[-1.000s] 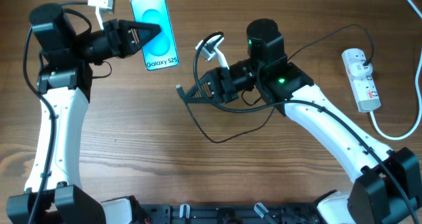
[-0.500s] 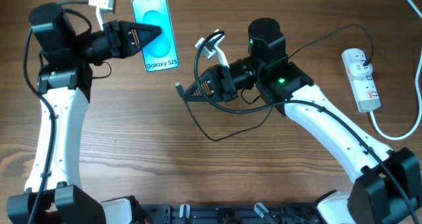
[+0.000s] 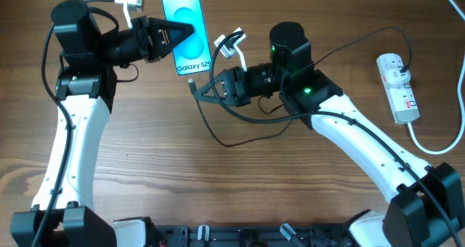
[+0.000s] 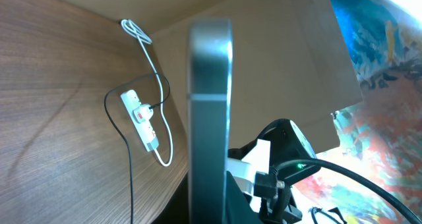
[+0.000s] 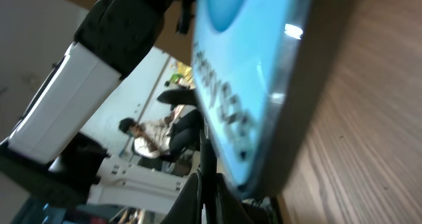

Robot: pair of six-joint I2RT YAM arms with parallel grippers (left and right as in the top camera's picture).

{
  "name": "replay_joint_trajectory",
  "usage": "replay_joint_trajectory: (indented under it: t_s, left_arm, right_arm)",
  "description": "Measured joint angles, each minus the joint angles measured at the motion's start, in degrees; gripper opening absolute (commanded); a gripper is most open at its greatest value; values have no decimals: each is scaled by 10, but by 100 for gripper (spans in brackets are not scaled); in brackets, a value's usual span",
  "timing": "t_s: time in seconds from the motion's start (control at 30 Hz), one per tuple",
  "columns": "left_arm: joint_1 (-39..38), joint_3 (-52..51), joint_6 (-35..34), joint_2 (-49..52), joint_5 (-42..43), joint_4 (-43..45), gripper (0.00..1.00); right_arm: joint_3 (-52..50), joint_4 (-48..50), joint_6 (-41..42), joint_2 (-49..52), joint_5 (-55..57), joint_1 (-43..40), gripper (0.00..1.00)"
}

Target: Plug charger to phone and switch on socket

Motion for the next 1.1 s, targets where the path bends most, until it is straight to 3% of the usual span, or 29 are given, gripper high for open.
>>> replay_joint_trajectory:
  t_s: [0.73,0.93,1.1]
  left_arm:
    - [9,0,14,0,-40,0,4]
    - [29,0,14,0,-11,1,4]
    - [30,0,2,0,8,0,4]
  right_arm:
    - [0,0,12,0,26,0,4]
    - [0,3,12,0,26,-1,4]
    - [0,60,31,0,16,-1,4]
